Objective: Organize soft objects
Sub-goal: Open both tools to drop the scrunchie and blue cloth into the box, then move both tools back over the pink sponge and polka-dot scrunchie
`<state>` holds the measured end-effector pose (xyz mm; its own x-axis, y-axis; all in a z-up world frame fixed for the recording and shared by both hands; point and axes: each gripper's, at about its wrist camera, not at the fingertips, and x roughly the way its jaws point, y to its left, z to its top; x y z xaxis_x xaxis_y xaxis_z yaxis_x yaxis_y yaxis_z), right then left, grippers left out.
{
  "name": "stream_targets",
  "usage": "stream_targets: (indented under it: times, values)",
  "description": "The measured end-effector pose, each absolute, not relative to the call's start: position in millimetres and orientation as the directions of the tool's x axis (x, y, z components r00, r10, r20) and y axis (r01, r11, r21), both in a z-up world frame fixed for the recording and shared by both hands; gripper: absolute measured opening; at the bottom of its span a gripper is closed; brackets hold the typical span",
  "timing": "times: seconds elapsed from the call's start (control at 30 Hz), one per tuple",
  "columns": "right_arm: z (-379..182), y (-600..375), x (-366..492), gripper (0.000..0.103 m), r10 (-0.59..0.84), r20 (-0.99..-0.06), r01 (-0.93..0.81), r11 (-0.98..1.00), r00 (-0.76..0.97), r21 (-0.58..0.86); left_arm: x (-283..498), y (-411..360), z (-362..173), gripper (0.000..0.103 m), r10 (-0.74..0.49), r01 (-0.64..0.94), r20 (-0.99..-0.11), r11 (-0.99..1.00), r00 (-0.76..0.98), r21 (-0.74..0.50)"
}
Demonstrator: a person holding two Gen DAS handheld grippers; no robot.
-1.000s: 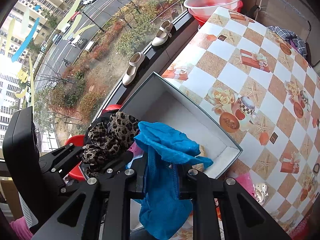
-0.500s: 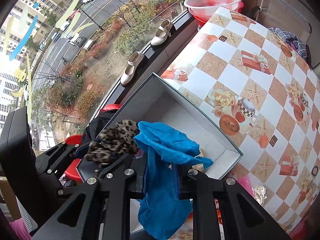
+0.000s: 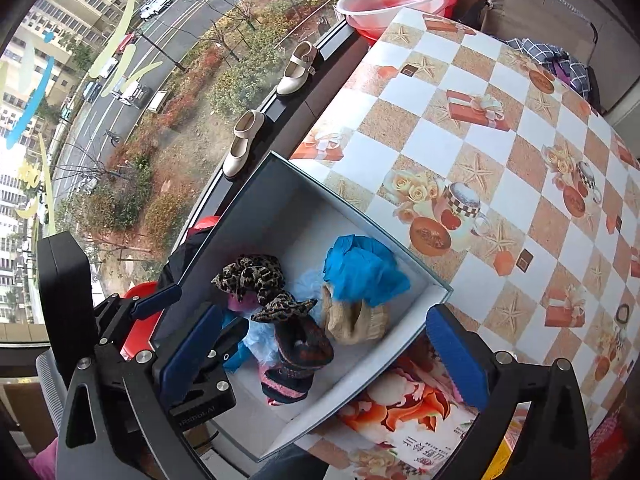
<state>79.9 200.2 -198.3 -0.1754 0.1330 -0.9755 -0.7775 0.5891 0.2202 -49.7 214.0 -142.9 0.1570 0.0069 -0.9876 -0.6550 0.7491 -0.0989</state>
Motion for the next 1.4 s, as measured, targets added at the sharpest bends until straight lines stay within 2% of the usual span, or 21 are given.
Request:
stream_targets:
  times: [0.3, 0.5, 0.63, 0.77, 0.9, 1.17, 1.3, 1.33, 1.4]
  values:
    - [-146, 108, 122, 0.103, 0.158, -0.961, -0.635, 0.724, -0.225, 0.268, -4, 163, -101, 0.085, -0.071, -0.469, -0.968, 0.865, 0.239, -0.179]
    - [-132, 24, 159, 0.103, 0.045, -0.987, -0.597, 0.792, -0.154, 0.129, 43, 97, -104, 0.085, -0.149, -0.296, -0.969, 0.933, 0.199, -0.204]
    - [-156, -30, 182, 0.103, -0.015, -0.983, -0.519, 0.851, -0.183, 0.084, 73, 58, -129, 0.085, -0.162, -0.221, -0.98, 0.958, 0.117, -0.184]
    - [-192, -58, 193, 0.103, -0.04, -0.968, -0.491, 0.866, -0.248, 0.09, 87, 39, -156, 0.085, -0.16, -0.21, -0.986, 0.963, 0.045, -0.166]
    - [-231, -54, 197, 0.103, -0.06, -0.949, -0.541, 0.832, -0.311, 0.124, 91, 32, -174, 0.085, -0.198, -0.233, -0.98, 0.953, 0.004, -0.193]
    - [-321, -17, 199, 0.103, -0.179, -0.886, -0.684, 0.705, -0.428, 0.188, 98, 29, -194, 0.085, -0.183, -0.284, -0.982, 0.945, -0.05, -0.161]
    - [-353, -9, 203, 0.103, -0.228, -0.853, -0.69, 0.697, -0.469, 0.194, 110, 24, -209, 0.085, -0.167, -0.289, -0.983, 0.947, -0.081, -0.138]
    - [-353, -9, 207, 0.103, -0.208, -0.857, -0.682, 0.702, -0.472, 0.206, 114, 22, -214, 0.085, -0.162, -0.286, -0.982, 0.949, -0.093, -0.13]
    - [-351, -11, 215, 0.103, -0.235, -0.891, -0.725, 0.675, -0.388, 0.138, 121, 17, -224, 0.085, -0.153, -0.279, -0.98, 0.954, -0.127, -0.112]
